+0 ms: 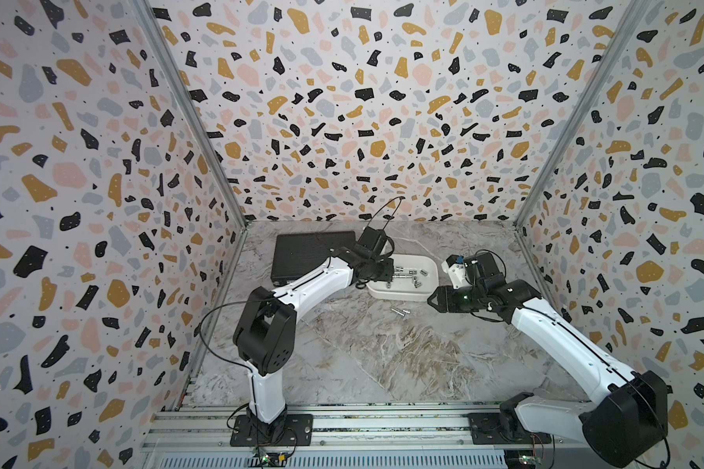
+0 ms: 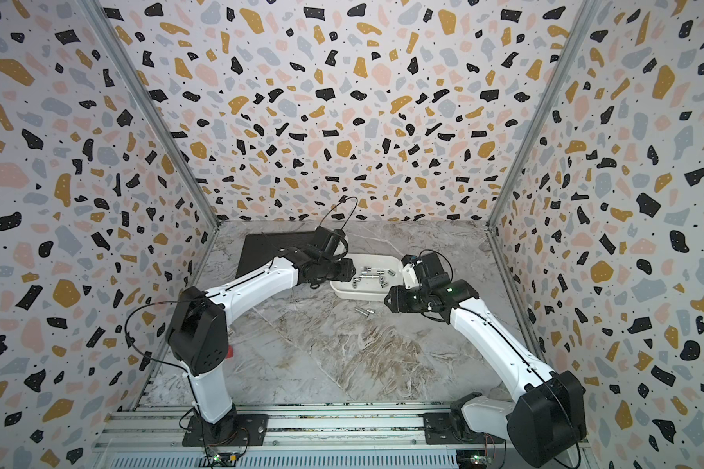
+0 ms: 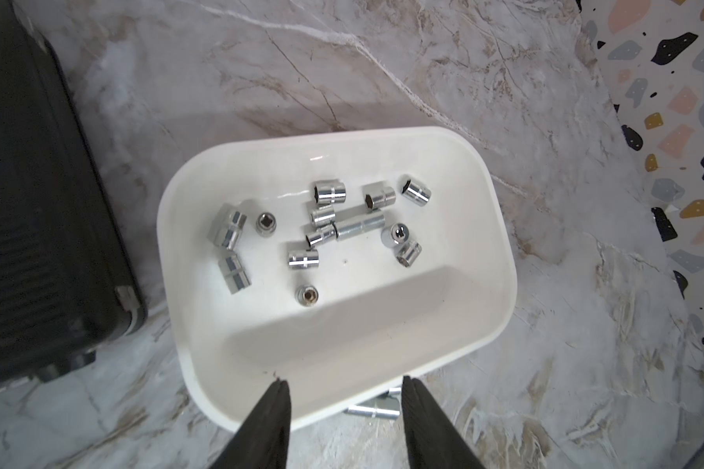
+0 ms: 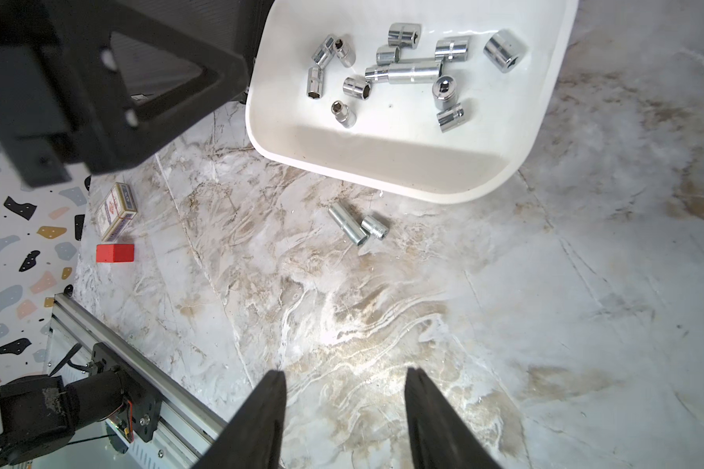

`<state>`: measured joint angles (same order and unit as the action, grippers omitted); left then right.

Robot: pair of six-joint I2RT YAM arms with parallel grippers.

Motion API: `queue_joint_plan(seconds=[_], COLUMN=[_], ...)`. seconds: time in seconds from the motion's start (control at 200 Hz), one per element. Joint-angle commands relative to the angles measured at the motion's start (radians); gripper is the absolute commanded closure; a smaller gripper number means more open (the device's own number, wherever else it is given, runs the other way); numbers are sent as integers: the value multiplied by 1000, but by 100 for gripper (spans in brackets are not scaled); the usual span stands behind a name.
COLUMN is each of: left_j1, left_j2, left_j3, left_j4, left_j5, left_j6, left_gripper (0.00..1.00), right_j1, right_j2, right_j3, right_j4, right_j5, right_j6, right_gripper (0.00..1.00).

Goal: Put the socket on the desktop into the storage box
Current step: Place the socket head in the storage box, then pick up the socket head at the center of the board.

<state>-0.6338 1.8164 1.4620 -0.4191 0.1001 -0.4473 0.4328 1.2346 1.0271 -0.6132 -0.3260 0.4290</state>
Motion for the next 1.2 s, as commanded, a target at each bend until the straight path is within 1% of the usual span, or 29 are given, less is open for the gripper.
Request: queue_joint_plan(seconds=[0.0,0.085,0.205,0.435,0.641,0.951,1.196], left_j1=[5,5,8,39,73,128,153], left_j2=[-90,-169,-257,-381,-490,-609,-675], left_j3=[-110,-198,-283,-406,-518,-659,-716], left_j4=[60,80,80,69,74,108,118], left_j5=[29,33,49,138,201,270,291], left_j6=[-36,-50,-53,-65,-91,-134,-150], left_gripper=[50,49,48,48,47,46,45], right_j1=[-3,-4,-2,7,45,103,132], right_j2=[-14,0,25,81,145,260,359], right_j3=[1,9,23,37,61,111,174], right_j4=[-28,-24,-25,-1,7,34,37], right_j5=[-9,-18,-24,-36,-14,23,42], right_j6=[-31,-40,-50,-49,-60,-83,-109], right_gripper=[48,47,47,47,47,48,49])
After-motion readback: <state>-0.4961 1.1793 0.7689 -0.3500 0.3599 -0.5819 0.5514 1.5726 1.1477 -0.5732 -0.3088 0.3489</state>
